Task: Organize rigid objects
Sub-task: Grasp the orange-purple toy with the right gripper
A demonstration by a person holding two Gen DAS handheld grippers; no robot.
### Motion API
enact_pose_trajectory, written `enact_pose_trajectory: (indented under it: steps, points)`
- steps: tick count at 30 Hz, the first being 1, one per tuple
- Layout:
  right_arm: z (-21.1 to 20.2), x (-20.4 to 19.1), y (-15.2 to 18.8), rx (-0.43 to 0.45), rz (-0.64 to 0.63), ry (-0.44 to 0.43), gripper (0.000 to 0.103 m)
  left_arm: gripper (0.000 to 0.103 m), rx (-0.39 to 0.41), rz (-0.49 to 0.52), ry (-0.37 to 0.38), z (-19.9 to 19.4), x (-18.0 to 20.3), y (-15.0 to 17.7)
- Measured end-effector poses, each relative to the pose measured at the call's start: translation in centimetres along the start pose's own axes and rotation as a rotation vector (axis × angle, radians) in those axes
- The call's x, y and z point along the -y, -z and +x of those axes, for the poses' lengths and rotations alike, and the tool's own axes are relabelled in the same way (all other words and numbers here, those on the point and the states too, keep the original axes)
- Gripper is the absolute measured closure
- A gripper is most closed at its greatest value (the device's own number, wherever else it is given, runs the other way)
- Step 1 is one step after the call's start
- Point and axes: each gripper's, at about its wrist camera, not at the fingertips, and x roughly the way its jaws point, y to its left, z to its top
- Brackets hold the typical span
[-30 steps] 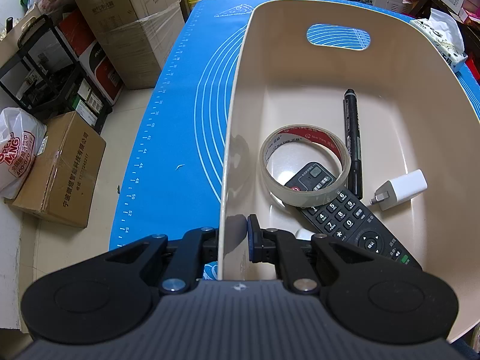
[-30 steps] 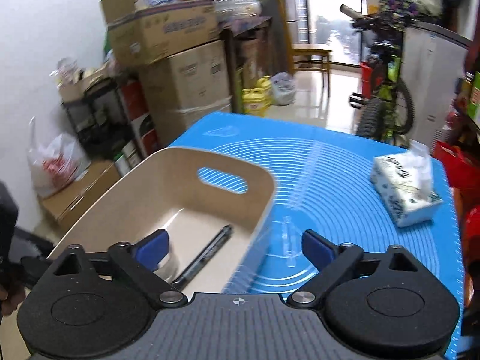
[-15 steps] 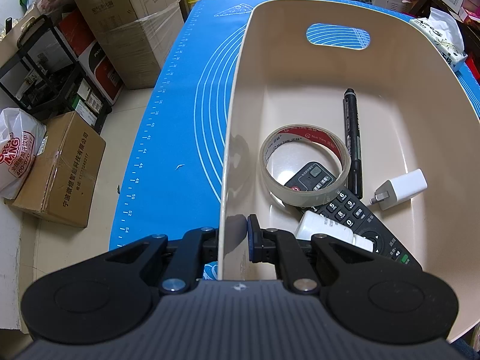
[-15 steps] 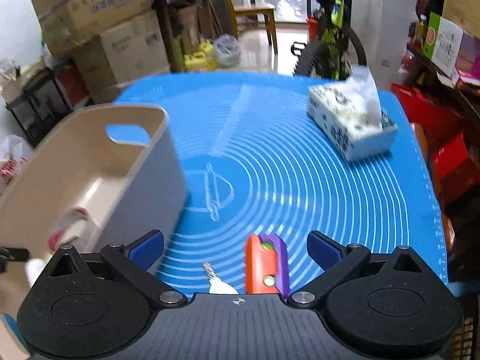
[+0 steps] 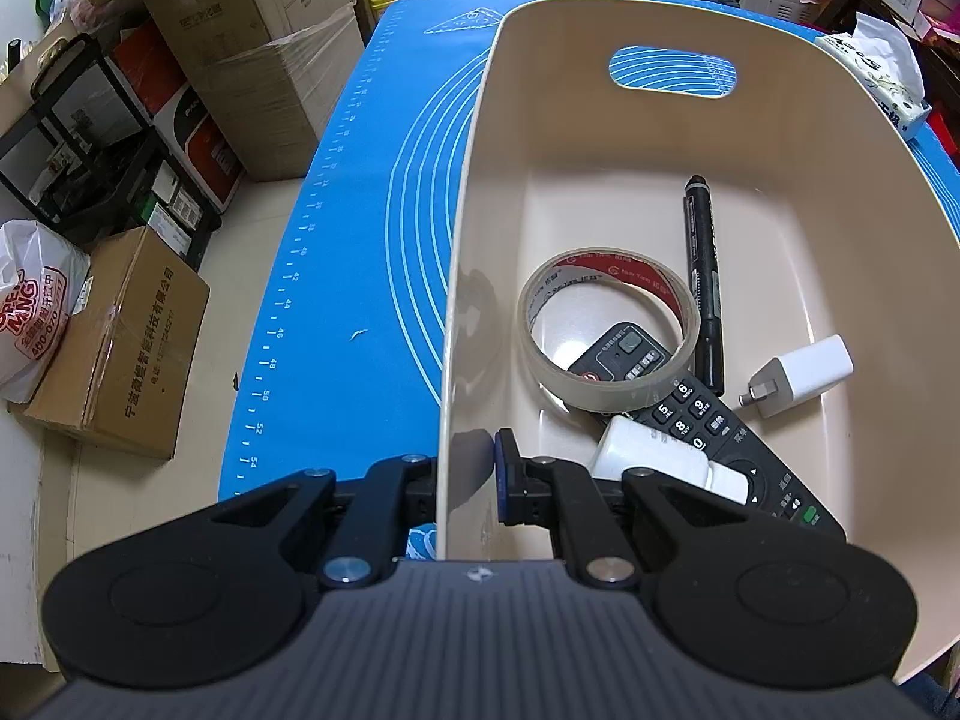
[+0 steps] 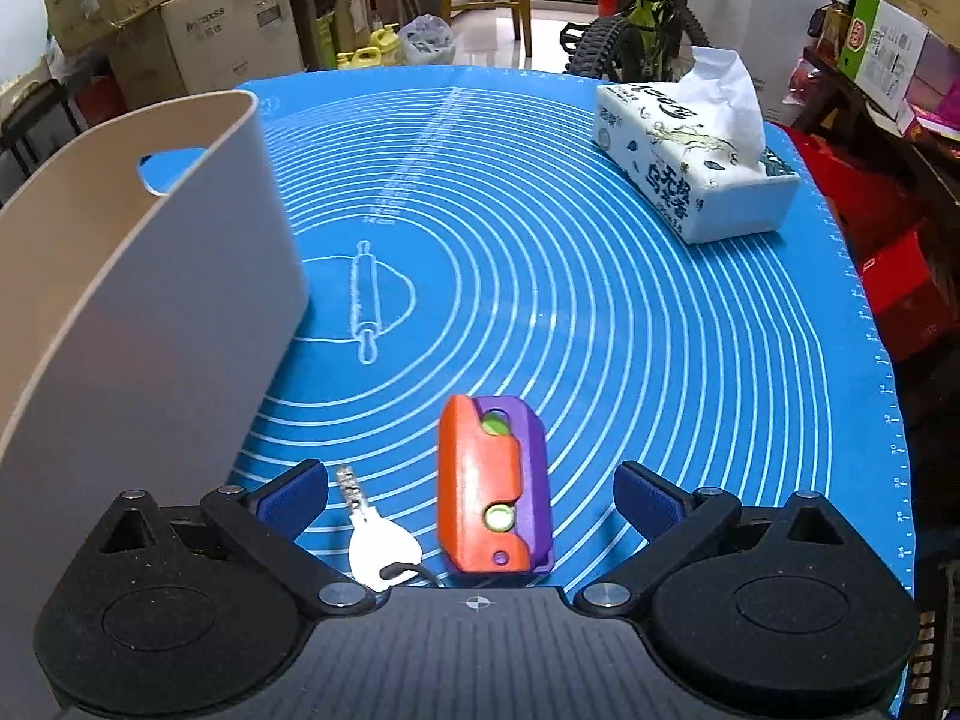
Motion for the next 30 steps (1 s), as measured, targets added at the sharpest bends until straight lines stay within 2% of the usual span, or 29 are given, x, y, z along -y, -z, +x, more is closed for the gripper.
enact_pose_trajectory:
  steps: [5,11,12,16,18,25,30]
  points:
    - [0.8,1.0,0.3,0.001,0.056,-0.002,0.003,0.091,-0.003,0.001,0.004,0.1,0.0,0.0]
    - [1.1,1.7,0.7,0.016,0.089,0.001,0.014,0.091,-0.009,0.003,0.004,0.4,0.1,0.1]
    - [1.0,1.7,0.6,0.018,0.090,0.004,0.021,0.091,-0.009,0.003,0.005,0.4,0.1,0.1]
    - [0.8,1.5,0.6,0.028,0.067,0.026,0.036,0.091,-0.009,0.002,0.004,0.4,0.1,0.1]
    - [0.6,1.4,0.6,0.033,0.049,0.011,0.054,0.091,-0.008,0.000,0.004,0.4,0.1,0.2]
    - [0.2,0.6,0.4,0.037,0.000,0.039,0.054,0.091,-0.009,0.000,0.002,0.5,0.1,0.3]
    - [-1.0,0.7,-0.3,0.076,0.027,0.056,0.054,0.091,-0.010,-0.001,0.001,0.4,0.1,0.3]
